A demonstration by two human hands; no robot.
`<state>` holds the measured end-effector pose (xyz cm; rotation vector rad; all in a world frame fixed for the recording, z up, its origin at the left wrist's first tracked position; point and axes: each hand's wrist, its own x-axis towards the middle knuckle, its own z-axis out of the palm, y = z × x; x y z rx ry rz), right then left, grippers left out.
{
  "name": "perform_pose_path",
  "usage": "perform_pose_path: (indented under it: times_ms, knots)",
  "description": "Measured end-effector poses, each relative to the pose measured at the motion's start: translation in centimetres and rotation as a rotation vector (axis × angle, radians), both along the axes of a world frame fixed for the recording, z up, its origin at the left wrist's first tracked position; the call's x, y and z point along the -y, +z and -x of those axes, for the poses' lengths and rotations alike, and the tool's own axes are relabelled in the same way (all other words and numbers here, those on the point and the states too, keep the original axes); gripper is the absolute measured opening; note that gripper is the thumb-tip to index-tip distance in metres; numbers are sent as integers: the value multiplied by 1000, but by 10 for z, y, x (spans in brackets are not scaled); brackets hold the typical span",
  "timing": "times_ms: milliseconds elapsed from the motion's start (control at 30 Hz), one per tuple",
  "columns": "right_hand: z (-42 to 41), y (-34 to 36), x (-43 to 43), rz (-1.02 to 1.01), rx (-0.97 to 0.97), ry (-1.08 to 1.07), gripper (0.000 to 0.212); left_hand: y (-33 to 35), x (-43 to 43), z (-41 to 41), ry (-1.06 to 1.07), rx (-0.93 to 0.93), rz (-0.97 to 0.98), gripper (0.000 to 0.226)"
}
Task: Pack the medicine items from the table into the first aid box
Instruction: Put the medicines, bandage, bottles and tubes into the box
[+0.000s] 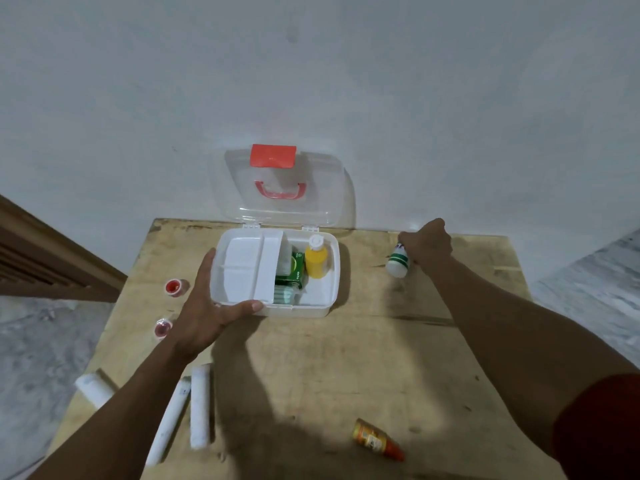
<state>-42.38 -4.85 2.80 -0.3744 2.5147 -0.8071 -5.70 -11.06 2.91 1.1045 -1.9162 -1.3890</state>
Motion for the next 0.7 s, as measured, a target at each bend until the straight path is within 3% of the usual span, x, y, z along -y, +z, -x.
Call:
perform_pose_path:
  times_ms: [167,367,700]
  knots:
    - [-5,6,-12,125,30,92,59,-4,1,-2,14,-34,-19,91]
    - [-20,24,-47,313,-55,325,43,-9,1,-5,24,-25,-12,92]
    - [-103,95,-90,593,-52,356,44,-15,1,-12,39,-39,-10,102]
